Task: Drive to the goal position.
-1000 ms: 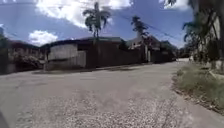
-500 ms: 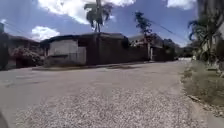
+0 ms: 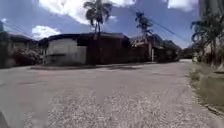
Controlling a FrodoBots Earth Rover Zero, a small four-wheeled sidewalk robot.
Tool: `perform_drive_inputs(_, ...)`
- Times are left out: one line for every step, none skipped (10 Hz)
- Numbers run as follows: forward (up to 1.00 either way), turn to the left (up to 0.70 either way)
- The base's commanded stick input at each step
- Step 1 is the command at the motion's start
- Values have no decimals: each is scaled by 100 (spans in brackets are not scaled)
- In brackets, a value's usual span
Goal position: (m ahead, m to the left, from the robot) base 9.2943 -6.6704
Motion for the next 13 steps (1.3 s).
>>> perform_drive_inputs(70, -35)
perform_drive_inputs(70, -35)
perform_drive_inputs(70, -35)
perform_drive_inputs(70, -35)
perform_drive_inputs(70, -24)
perform_drive_inputs(70, -1)
perform_drive_inputs(70, 0)
perform_drive_inputs(70, 0)
perform_drive_inputs(70, 0)
perform_drive_inputs(70, 0)
perform_drive_inputs(70, 0)
perform_drive_inputs(70, 0)
perform_drive_inputs(70, 0)
